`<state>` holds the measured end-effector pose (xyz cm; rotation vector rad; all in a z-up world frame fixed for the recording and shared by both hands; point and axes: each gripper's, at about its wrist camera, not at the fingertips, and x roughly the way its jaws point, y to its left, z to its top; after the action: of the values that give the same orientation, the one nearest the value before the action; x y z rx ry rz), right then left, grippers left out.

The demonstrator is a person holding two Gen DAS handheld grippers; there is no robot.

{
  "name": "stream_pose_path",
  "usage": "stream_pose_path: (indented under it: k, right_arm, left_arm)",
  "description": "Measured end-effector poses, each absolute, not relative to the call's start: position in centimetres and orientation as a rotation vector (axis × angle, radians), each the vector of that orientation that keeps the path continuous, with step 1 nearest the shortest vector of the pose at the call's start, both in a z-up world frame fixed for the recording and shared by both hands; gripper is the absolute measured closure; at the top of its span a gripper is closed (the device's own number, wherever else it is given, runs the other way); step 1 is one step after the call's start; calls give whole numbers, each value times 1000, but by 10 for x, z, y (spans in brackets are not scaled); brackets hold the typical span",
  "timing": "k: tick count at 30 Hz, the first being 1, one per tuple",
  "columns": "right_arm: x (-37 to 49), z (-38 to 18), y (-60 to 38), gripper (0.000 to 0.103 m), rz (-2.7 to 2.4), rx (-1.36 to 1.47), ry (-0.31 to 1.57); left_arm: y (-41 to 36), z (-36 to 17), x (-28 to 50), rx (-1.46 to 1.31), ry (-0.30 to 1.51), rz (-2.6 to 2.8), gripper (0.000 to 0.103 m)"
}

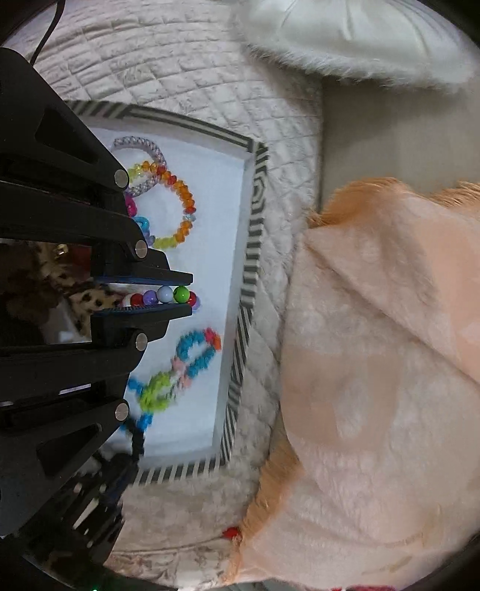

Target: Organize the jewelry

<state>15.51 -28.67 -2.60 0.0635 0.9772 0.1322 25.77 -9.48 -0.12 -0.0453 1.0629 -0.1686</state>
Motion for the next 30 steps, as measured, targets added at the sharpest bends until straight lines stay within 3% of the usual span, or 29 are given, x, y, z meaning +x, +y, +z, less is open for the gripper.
stream_pose_path:
  k: [5, 9, 30]
  right_arm:
    - [151, -22, -284, 70, 180, 91, 930]
    - [137, -12, -280, 70, 175, 94, 903]
    - [43, 31, -226, 69, 110, 112, 828]
  left_arm:
    - [-88, -16, 263, -68, 1095, -154, 92]
    - [-85, -15, 256, -59, 1086, -147, 54]
    - [-39, 42, 110, 29, 889, -73, 53]
